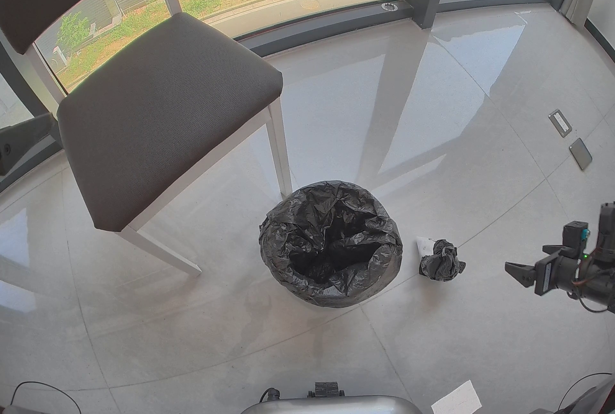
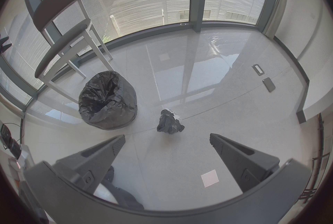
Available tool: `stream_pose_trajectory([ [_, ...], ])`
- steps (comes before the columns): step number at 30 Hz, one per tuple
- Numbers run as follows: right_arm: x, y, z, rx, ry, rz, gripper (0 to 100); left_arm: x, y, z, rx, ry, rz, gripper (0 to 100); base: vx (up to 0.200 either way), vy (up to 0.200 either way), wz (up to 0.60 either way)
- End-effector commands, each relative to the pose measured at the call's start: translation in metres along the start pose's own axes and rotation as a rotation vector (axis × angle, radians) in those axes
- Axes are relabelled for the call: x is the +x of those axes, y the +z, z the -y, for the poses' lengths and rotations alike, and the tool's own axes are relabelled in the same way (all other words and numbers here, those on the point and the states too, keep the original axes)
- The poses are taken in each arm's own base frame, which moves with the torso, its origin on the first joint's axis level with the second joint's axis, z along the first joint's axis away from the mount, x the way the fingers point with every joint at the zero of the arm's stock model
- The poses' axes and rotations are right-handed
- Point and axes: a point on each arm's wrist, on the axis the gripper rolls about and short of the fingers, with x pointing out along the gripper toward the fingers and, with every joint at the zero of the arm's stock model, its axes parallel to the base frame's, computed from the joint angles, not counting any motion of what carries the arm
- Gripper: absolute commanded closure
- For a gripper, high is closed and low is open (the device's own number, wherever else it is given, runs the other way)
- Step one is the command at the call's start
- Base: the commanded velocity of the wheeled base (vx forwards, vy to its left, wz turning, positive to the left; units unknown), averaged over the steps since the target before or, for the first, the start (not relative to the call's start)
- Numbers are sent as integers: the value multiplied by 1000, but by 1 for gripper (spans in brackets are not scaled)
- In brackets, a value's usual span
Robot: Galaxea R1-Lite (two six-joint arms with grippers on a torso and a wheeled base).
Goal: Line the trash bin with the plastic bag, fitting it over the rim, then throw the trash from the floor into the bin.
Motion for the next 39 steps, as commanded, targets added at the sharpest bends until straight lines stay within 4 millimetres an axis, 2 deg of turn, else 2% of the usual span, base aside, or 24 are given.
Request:
stream_pose_trajectory([
  [1, 126, -9, 33, 8, 68, -90, 0, 42, 5, 25, 46, 72, -66, 0, 0, 0, 0],
  [3, 142, -8, 36, 8, 77, -87, 0, 50, 4, 30, 55, 69, -77, 0, 0, 0, 0],
  [4, 142, -8, 36, 8, 77, -87, 0, 50, 4, 30, 55, 69, -77, 0, 0, 0, 0],
  [5, 154, -5, 38, 8, 78, -79, 0, 56, 4, 34, 58, 69, -82, 0, 0, 0, 0],
  [10, 179, -3, 42, 5, 79, -69, 0, 72, 1, 42, 62, 68, -94, 0, 0, 0, 0],
  [14, 199, -1, 38, -8, 99, -58, 0, 81, -1, 48, 65, 59, -102, 0, 0, 0, 0],
  [26, 226, -7, 3, -54, 186, -80, 0, 94, -8, 54, 47, 65, -136, 0, 0, 0, 0],
  [39, 260, -29, 7, -57, 182, -122, 0, 106, -8, 63, 32, 74, -122, 0, 0, 0, 0],
])
